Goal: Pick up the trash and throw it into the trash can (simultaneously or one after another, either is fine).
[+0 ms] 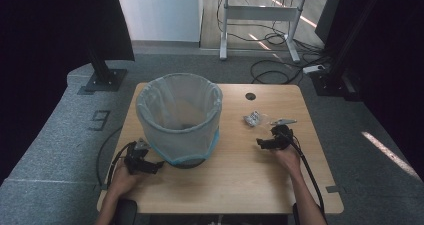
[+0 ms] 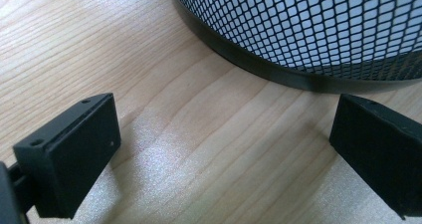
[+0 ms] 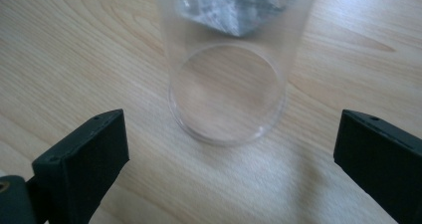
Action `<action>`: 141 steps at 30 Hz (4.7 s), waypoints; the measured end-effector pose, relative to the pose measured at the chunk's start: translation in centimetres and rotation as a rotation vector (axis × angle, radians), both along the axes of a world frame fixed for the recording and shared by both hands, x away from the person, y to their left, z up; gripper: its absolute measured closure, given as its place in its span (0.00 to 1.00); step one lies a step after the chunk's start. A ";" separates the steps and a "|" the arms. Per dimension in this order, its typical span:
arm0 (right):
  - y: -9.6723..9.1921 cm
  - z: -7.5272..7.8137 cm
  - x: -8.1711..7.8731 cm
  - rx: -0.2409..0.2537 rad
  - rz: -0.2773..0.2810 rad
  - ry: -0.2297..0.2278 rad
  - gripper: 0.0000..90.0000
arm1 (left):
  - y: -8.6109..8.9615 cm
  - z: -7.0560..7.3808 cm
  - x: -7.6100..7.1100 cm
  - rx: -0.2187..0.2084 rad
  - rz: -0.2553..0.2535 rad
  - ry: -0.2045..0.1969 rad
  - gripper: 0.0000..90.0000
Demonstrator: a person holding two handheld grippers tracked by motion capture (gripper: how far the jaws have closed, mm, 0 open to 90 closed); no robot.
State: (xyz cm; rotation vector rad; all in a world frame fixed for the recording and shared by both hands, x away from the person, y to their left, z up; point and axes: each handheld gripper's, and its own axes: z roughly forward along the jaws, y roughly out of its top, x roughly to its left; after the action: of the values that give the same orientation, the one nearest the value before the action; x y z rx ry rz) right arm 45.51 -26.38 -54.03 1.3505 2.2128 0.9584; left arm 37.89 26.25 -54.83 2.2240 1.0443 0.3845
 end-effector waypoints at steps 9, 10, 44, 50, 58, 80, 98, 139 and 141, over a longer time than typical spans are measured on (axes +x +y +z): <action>1.2 0.1 1.6 -0.018 -0.005 -0.014 0.04 | 0.0 0.0 0.0 0.003 -0.001 0.000 0.00; 1.2 0.1 1.8 -0.016 -0.004 -0.014 0.05 | 0.0 0.0 0.0 0.004 -0.003 0.001 0.00; 1.7 1.7 2.5 -0.009 0.013 -0.002 0.32 | 0.0 0.0 0.0 0.001 -0.001 0.000 0.00; 1.6 2.7 2.0 -0.015 0.044 0.011 0.32 | 0.0 0.0 0.0 0.001 -0.001 0.000 0.00; 1.6 4.8 1.3 -0.013 0.087 0.010 0.32 | 0.0 0.0 0.0 0.000 0.000 0.001 0.00; 2.1 10.5 -0.2 0.021 0.190 0.010 0.32 | 0.0 0.0 0.0 0.000 0.000 0.001 0.00; 2.6 15.2 -1.0 0.062 0.248 0.013 0.32 | -0.1 0.0 0.0 -0.001 0.005 0.003 0.00; 8.7 25.6 -0.8 0.098 0.440 -0.012 0.32 | -0.1 0.0 0.0 -0.001 0.008 0.001 0.00; 9.1 26.0 -0.8 0.092 0.448 -0.013 0.32 | -0.1 0.0 0.0 -0.001 0.008 0.001 0.00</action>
State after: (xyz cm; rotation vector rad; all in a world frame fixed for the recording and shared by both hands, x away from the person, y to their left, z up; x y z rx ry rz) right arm 44.71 -17.30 -28.02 0.8895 2.5438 1.2252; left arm 37.85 26.18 -54.83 2.2200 1.0537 0.3860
